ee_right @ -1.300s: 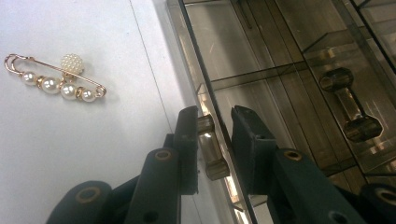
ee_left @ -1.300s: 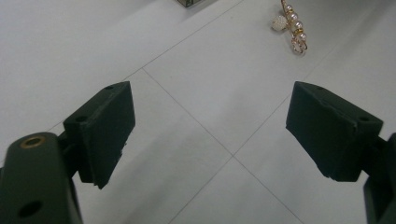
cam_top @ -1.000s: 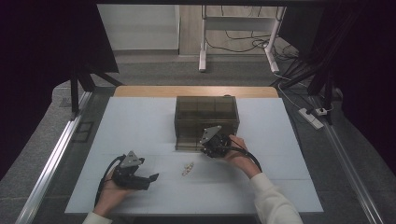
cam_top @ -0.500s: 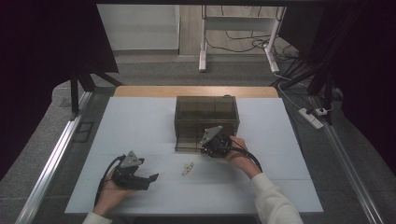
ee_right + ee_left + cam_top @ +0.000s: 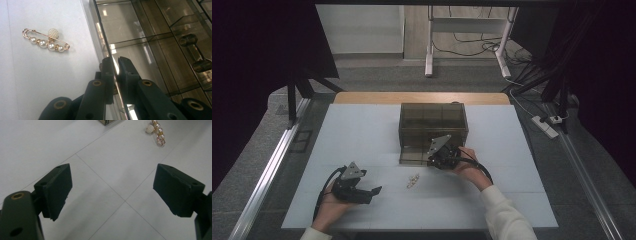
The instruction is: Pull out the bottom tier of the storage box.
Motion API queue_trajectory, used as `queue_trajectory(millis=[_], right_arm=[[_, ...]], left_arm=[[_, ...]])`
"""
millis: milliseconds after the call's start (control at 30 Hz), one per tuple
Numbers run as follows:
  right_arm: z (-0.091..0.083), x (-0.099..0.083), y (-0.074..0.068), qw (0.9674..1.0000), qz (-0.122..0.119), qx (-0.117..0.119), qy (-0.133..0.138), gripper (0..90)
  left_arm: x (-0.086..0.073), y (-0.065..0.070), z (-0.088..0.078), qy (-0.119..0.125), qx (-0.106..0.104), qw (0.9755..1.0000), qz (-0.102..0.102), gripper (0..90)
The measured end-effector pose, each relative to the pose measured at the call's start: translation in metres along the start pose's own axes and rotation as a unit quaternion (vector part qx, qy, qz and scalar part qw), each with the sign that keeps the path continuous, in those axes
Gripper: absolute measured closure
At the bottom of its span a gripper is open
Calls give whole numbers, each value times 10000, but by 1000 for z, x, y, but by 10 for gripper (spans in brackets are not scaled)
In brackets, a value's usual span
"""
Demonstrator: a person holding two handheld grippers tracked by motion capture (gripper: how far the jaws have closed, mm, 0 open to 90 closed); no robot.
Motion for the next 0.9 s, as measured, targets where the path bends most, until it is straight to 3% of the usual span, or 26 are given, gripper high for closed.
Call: queue_trajectory(millis=[900], right_arm=[[-3, -2, -5, 9999, -5, 132, -22, 829]], left_arm=[[-1, 0, 0, -10, -19, 10000, 11, 156]])
Point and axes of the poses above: each handheld gripper's, and its own axes: z roughly forward along the jaws, x roughly out of its top, y roughly to its right, the point moved 5 cm from there along z, roughly forward along the jaws, and after that the axes turned 13 degrees about x, right-handed, at the moved point
